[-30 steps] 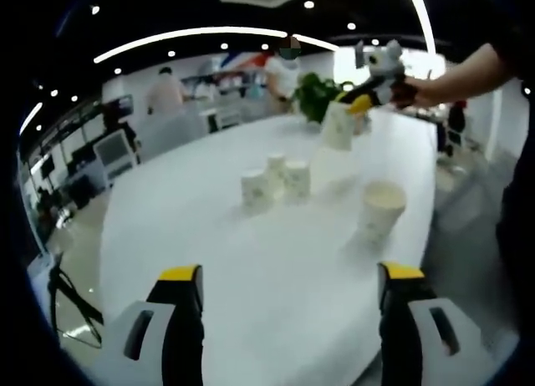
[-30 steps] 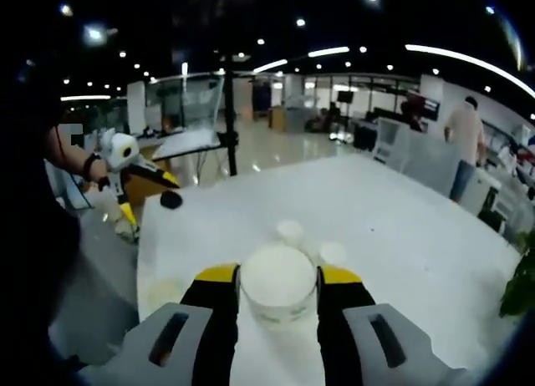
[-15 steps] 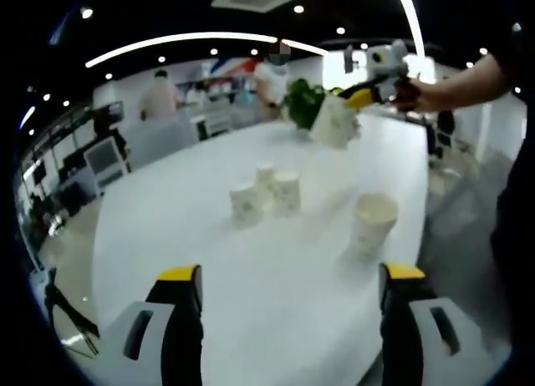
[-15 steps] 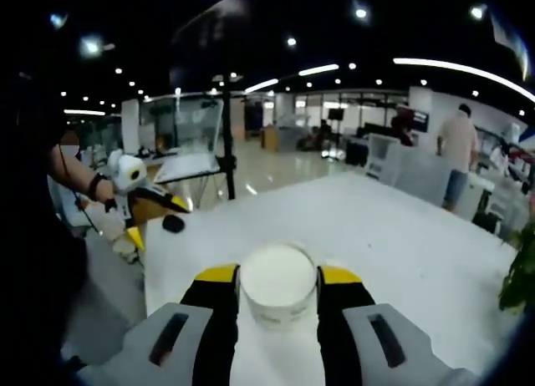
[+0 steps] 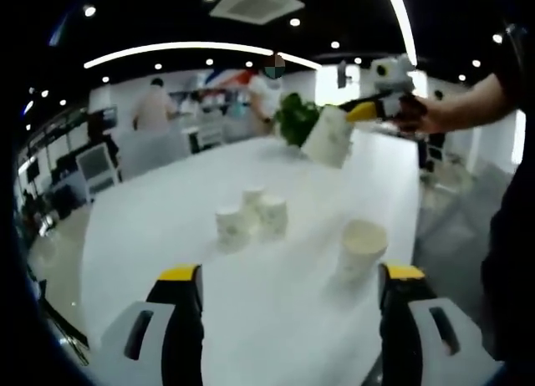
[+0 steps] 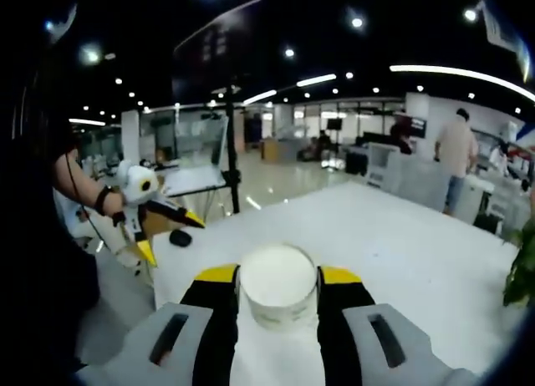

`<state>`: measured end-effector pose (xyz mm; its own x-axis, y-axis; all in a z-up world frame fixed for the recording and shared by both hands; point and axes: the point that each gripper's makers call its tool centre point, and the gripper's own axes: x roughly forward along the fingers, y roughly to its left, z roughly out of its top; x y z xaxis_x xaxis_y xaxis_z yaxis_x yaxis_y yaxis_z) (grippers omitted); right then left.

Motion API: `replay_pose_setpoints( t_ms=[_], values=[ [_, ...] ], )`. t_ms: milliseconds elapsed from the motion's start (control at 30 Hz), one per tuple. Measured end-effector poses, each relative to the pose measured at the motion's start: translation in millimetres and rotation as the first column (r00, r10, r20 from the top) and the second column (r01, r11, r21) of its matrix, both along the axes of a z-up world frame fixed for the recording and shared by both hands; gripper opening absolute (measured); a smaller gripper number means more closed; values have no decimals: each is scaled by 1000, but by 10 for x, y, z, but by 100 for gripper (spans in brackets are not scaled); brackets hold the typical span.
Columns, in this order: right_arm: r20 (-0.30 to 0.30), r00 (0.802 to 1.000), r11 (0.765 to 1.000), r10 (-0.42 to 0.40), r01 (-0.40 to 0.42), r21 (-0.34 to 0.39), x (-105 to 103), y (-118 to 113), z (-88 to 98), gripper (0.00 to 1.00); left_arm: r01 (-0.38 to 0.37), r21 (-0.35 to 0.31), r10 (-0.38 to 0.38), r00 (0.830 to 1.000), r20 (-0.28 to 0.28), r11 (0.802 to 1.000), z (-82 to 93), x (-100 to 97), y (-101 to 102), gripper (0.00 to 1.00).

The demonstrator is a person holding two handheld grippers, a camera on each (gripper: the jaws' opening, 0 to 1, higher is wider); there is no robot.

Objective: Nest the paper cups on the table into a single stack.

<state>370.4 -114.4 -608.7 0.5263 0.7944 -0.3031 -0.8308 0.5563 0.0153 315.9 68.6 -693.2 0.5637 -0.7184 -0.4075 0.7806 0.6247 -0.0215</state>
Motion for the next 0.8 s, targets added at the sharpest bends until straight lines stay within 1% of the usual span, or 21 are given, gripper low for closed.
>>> replay_pose_setpoints(
  t_ms=[33,167,200,333,400,467,500,533,567,633,667,733,767,800],
  values=[
    [0,1000,1000,1,-1,5,-16,15,5,32,2,-31,-2,1000,-6,1000,39,-1,-47,84],
    [1,1000,1000,10,-10,14,-67,89,23,32,17,-67,-18,1000,-13,998,88,-14,-146,83],
    [3,1000,1000,13,-13,15,-73,101,28,32,22,-85,-24,999,-23,996,97,-21,-178,83],
    [6,1000,999,26,-26,22,-95,158,51,32,33,-104,-36,999,-34,994,149,-18,-246,82],
    [8,999,999,34,-34,24,-110,192,63,32,37,-102,-41,999,-31,994,158,-9,-262,82],
    [9,999,999,41,-41,25,-121,219,67,32,36,-125,-42,998,-46,992,190,1,-286,81],
    [9,999,999,43,-44,27,-133,240,70,32,37,-139,-43,998,-39,990,222,6,-302,81],
    [9,999,998,45,-46,30,-138,251,74,32,36,-136,-41,999,-31,990,235,12,-305,82],
    [8,999,998,47,-48,38,-136,264,81,32,45,-119,-45,999,7,992,252,35,-313,83],
    [3,999,997,49,-49,58,-137,291,101,32,40,-125,-42,999,-16,991,240,44,-318,82],
    [4,999,997,49,-49,55,-139,304,101,32,40,-139,-45,999,-29,989,248,41,-334,82],
    [8,998,997,56,-57,56,-155,347,125,32,38,-170,-45,998,-39,985,286,48,-363,81],
    [8,998,996,61,-61,63,-160,367,140,32,35,-199,-47,997,-55,979,314,43,-389,80],
    [11,998,996,64,-64,63,-165,380,148,32,34,-218,-48,997,-61,975,339,45,-407,79]
  ],
)
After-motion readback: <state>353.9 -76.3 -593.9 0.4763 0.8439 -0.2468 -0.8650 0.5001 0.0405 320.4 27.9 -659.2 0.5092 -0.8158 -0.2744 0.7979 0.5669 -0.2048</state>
